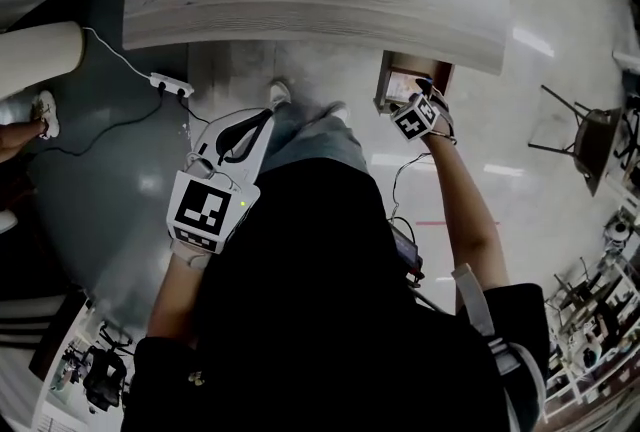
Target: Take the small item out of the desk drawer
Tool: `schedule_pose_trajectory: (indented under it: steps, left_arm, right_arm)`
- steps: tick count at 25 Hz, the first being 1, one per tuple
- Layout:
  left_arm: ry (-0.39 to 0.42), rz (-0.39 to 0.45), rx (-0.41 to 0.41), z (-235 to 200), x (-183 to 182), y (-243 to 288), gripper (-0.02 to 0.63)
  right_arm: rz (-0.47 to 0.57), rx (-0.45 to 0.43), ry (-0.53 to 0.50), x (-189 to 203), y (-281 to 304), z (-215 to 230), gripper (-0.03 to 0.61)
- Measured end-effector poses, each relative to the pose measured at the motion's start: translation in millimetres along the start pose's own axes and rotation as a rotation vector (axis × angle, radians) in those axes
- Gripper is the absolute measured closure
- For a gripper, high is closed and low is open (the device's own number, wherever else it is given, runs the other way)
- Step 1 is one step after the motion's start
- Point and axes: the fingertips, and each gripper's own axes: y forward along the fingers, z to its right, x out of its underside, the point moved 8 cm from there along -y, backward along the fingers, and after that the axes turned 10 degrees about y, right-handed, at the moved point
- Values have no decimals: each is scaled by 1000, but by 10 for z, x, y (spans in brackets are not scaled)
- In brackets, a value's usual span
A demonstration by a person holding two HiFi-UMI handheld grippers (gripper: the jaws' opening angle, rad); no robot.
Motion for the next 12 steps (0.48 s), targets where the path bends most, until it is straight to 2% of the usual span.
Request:
schedule_pose_trajectory:
  steps: [12]
  left_arm:
    - [-60,-52,-35,-158,206,50,604]
  right_arm:
    - [-84,20,-109,43,542,98,173]
